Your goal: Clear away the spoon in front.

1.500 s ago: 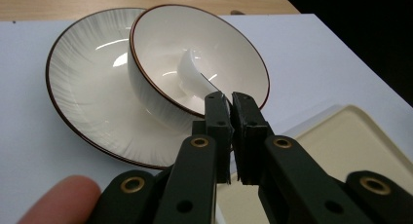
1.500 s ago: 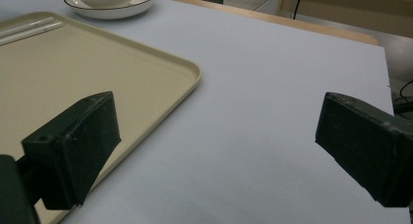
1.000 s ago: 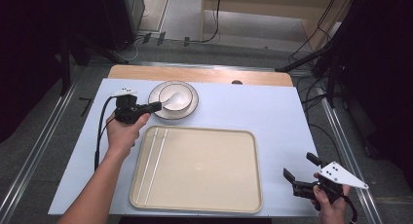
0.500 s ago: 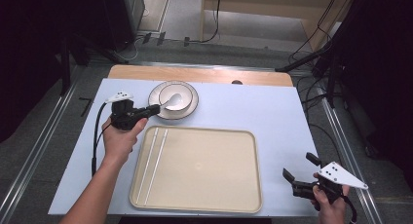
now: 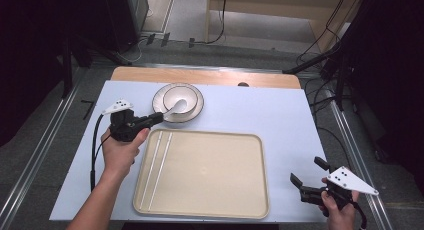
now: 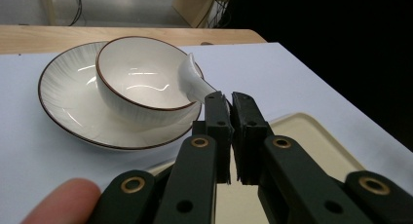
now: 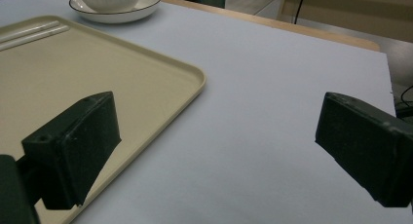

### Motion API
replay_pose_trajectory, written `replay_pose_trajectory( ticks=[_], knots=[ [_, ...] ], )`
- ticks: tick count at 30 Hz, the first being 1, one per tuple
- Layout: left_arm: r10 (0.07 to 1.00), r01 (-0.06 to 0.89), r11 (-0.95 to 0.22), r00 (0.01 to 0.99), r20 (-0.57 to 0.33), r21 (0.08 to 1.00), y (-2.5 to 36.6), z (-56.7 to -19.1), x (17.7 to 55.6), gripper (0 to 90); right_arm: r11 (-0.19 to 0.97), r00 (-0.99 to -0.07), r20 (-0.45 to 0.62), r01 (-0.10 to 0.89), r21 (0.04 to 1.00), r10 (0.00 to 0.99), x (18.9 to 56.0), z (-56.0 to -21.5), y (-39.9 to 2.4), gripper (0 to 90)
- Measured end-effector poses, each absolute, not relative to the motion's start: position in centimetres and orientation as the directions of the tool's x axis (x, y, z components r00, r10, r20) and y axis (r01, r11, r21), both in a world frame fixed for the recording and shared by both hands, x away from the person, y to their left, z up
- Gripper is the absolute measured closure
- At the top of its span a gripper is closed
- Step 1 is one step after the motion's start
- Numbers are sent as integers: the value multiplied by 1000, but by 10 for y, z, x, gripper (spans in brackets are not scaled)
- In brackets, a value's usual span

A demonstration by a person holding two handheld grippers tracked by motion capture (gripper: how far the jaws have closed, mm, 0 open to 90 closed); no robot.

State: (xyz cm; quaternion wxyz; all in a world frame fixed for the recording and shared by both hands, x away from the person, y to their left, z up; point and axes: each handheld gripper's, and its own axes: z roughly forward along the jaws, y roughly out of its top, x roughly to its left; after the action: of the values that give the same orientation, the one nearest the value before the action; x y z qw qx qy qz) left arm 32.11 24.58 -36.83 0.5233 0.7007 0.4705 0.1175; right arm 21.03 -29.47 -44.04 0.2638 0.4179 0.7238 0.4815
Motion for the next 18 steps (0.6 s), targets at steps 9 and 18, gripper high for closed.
replay_pose_trajectory(
  ticks=[9,18],
  knots=[
    [773,533,-2,537,-336,846,242,-370,306,874,182,-508,24,350,919,861,210,-440,-294,26],
    [771,534,5,537,-343,846,241,-381,290,874,182,-510,22,348,920,860,209,-439,-294,26]
  ],
)
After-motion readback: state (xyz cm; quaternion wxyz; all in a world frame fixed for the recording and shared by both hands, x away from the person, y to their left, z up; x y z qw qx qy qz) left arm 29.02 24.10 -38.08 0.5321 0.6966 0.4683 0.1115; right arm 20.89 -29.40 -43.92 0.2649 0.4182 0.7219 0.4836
